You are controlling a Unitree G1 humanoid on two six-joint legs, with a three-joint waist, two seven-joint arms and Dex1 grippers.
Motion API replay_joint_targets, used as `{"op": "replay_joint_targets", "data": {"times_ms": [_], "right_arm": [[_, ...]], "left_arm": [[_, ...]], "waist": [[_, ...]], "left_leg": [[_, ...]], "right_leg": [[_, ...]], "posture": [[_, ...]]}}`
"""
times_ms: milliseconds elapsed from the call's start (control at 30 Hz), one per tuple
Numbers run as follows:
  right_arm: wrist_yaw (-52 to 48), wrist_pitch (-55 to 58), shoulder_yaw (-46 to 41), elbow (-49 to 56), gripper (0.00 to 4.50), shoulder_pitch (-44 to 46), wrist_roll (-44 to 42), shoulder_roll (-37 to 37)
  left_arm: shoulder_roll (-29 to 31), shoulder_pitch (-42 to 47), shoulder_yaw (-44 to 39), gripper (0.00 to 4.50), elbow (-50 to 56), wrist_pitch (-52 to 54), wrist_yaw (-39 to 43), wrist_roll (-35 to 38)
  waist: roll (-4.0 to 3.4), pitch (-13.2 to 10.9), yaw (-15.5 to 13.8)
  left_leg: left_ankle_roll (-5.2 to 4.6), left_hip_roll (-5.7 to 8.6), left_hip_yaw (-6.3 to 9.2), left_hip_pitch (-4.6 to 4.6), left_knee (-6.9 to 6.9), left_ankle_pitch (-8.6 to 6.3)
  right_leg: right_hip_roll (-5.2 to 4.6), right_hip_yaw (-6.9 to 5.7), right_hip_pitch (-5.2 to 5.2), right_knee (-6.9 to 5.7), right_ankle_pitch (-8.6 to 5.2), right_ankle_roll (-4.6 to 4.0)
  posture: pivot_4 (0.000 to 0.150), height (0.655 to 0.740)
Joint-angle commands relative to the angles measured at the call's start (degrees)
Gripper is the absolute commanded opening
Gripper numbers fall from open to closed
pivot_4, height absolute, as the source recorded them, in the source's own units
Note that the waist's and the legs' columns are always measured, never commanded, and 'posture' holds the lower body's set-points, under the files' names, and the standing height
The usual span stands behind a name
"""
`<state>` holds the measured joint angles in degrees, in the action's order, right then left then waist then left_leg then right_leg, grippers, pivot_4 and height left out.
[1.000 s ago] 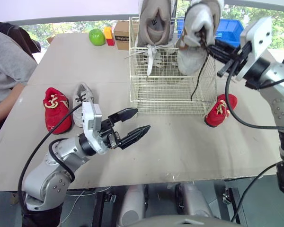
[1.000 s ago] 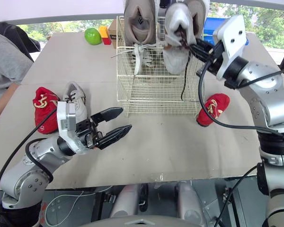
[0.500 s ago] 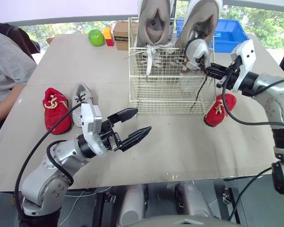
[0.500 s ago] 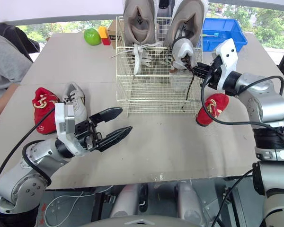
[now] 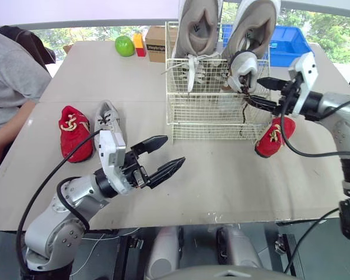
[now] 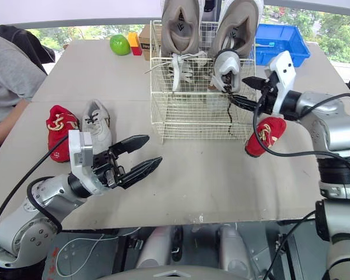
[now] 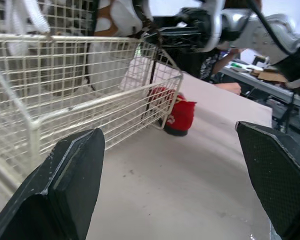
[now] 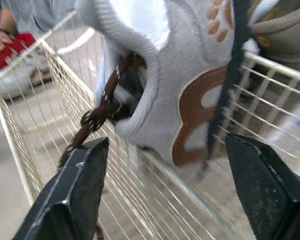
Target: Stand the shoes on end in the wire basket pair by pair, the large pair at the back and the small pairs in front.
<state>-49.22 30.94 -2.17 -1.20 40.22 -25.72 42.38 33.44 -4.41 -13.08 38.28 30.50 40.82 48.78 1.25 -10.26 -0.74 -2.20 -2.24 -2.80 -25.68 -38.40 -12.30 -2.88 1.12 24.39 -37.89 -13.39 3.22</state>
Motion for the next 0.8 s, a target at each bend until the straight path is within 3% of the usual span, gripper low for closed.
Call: {"op": "replay_joint_targets", "data": {"times_ms": [33, 300, 433, 533, 567, 667, 800], "right_arm": [[1.93, -1.23, -5.38, 4.78, 3.58, -1.46, 1.42, 3.75], [-2.42, 1.47, -11.05, 16.61, 3.58, -6.14, -5.18, 8.03], [-4.4, 4.31, -11.9, 28.23, 3.58, -9.46, -17.84, 4.14], [0.27, 6.6, -6.88, 33.54, 4.44, -9.89, -21.15, -1.49], [0.98, 5.86, -5.06, 34.23, 4.48, -10.05, -19.79, -2.92], [1.25, 5.93, -1.97, 36.22, 4.48, -10.9, -21.22, -5.82], [-0.13, 4.56, 0.87, 37.35, 4.48, -13.19, -19.11, -5.47]], "left_arm": [[0.5, -0.23, -1.22, 4.5, 2.53, -1.03, -0.53, 0.87], [-0.43, -1.84, -2.84, 4.5, 1.55, -1.39, -3.19, 0.64], [-5.4, -5.03, -7.66, 4.5, 0.17, -2.91, -12.12, -0.93], [-9.63, -8.7, -14.45, 4.5, -1.12, -2.0, -22.44, -1.46], [-9.5, -9.12, -15.81, 4.5, -1.79, -0.92, -24.98, -2.62], [-4.89, -5.57, -18.78, 4.5, -6.76, 5.89, -29.48, -0.35], [4.09, 1.83, -20.21, 4.5, -15.36, 15.99, -28.92, 4.24]], "waist": [[0.0, 0.0, -0.09], [-0.03, 0.0, 0.4], [-0.02, 0.01, 0.6], [0.0, 0.02, 1.46], [0.0, 0.03, 1.45], [0.05, 0.05, 0.77], [0.13, 0.1, -0.22]], "left_leg": [[0.0, 0.0, -0.02, -0.01, 0.0, 0.0], [0.0, -0.04, 0.03, 0.04, 0.07, 0.0], [0.0, -0.09, 0.06, 0.05, 0.08, 0.0], [0.0, -0.21, 0.09, 0.07, 0.08, 0.0], [0.0, -0.26, 0.1, 0.08, 0.07, 0.0], [0.0, -0.17, 0.18, 0.06, 0.03, 0.0], [0.01, -0.14, 0.15, 0.06, -0.05, 0.01]], "right_leg": [[0.0, 0.0, 0.01, 0.0, -0.01, -0.01], [0.06, 0.04, 0.05, -0.02, -0.01, -0.01], [0.07, 0.05, 0.05, -0.02, 0.02, 0.05], [0.08, 0.05, 0.04, -0.06, 0.08, 0.15], [0.08, 0.05, 0.04, -0.08, 0.1, 0.18], [0.08, -0.08, 0.03, -0.1, 0.0, 0.01], [0.0, -0.25, -0.12, -0.02, -0.03, -0.06]], "posture": [[0.15, 0.74], [0.15, 0.74], [0.15, 0.74], [0.15, 0.74], [0.15, 0.74], [0.15, 0.74], [0.15, 0.74]]}}
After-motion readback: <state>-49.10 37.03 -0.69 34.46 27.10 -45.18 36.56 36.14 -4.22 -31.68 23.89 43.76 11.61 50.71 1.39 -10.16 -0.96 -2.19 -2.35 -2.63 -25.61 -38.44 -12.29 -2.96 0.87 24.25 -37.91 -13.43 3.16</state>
